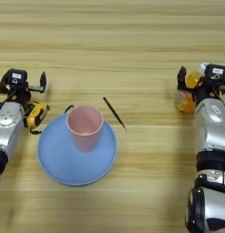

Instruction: Move the objects on the table

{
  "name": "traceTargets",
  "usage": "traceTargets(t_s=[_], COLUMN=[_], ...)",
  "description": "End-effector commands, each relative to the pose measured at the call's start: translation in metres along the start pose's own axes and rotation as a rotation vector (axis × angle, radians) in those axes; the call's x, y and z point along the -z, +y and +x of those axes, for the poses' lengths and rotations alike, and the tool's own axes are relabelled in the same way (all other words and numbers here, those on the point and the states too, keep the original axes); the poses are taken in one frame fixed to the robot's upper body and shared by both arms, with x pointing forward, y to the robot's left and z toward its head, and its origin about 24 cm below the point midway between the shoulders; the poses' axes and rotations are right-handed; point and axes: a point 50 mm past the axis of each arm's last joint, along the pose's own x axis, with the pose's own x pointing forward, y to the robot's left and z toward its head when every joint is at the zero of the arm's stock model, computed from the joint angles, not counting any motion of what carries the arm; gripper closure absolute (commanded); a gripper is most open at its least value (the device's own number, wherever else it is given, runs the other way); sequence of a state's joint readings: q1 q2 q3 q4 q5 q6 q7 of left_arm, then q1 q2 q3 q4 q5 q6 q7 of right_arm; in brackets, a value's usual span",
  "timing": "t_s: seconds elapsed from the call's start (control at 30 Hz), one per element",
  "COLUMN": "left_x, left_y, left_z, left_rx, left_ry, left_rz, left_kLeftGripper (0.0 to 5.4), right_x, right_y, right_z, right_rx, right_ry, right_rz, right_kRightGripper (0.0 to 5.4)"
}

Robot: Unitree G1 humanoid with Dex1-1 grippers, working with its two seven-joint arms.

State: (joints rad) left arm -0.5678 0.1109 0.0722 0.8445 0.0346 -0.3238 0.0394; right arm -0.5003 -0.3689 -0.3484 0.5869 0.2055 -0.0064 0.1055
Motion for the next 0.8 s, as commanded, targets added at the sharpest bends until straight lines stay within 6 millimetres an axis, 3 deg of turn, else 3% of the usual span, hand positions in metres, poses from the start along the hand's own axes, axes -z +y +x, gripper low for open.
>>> traceTargets(t_s=[0.03, 0.4, 0.8], left_x=[-0.0031, -0.0031, -0.0033], left_y=[0.0006, 0.0008, 0.0006], left_z=[0.001, 0.001, 0.001], left_rx=[0.001, 0.001, 0.001], left_ry=[-0.016, -0.016, -0.017], left_rz=[0.009, 0.009, 0.009], left_kLeftGripper=[0.0, 0.0, 0.0], right_x=[-0.0038, -0.0017, 0.0012], right_y=[-0.0002, 0.0031, 0.0047], right_z=[0.0035, 0.0032, 0.0032], right_rx=[-0.009, -0.03, -0.047], right_ry=[0.008, 0.02, 0.037], right_rz=[0.021, 0.051, 0.053], right_kRightGripper=[0.23, 1.52, 1.82])
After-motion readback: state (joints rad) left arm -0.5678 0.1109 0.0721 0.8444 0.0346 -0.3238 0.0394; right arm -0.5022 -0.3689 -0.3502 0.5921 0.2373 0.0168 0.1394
